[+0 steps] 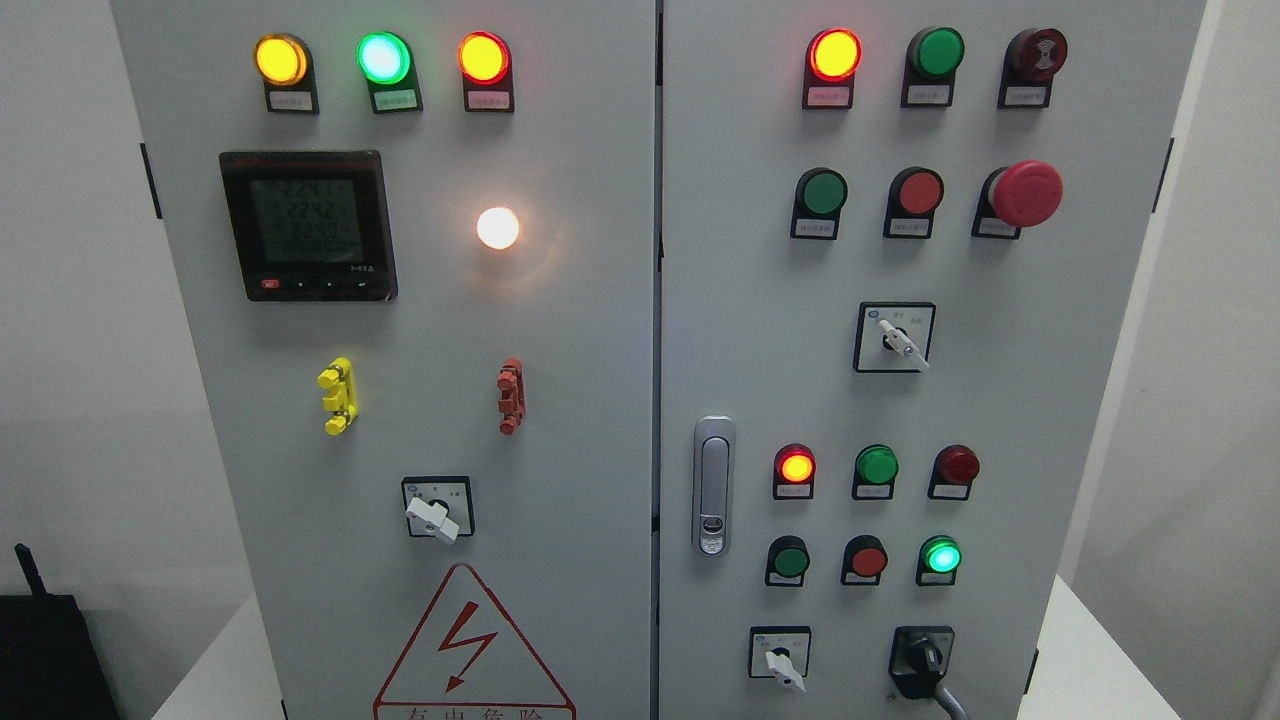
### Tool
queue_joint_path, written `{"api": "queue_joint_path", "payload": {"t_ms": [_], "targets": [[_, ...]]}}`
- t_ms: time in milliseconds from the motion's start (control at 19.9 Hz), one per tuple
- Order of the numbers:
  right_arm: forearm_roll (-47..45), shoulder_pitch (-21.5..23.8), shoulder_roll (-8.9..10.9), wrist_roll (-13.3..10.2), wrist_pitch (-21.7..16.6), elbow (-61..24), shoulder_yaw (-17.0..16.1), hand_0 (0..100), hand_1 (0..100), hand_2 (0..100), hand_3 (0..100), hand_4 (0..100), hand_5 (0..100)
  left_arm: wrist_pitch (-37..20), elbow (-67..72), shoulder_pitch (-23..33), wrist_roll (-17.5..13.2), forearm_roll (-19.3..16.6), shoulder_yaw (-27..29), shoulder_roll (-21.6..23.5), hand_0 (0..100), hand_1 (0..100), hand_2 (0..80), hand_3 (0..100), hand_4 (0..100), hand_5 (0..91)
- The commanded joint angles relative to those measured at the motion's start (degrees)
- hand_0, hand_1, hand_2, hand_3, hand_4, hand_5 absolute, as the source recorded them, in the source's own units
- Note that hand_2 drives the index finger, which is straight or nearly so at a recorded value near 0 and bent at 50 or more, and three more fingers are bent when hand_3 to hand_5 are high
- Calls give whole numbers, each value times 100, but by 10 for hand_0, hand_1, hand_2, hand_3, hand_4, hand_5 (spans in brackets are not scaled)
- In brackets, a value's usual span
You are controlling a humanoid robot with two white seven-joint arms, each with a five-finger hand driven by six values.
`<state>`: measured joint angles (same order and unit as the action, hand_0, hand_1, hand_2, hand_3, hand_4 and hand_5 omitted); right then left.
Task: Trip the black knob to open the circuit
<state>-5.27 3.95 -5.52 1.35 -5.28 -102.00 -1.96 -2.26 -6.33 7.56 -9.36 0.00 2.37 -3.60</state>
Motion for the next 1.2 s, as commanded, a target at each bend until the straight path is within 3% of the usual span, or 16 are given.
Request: {"api": "queue_joint_path", "payload": {"t_ms": [0,351,1153], "targets": [[0,1,16,-12,0,-22,-42,0,0,0,1000,1000,1000,6,0,0,-5,-132,0,0,120,389,0,0,0,0],[-9,123,7,-21,-9,-153,-33,0,0,0,1000,1000,1000,-3,0,0,-5,-132,0,0,120,389,0,0,0,0],[-122,1072,-28,-38,-17,-918,55,0,0,0,1000,1000,979,6,0,0,-5,-132,0,0,120,389,0,0,0,0]]}}
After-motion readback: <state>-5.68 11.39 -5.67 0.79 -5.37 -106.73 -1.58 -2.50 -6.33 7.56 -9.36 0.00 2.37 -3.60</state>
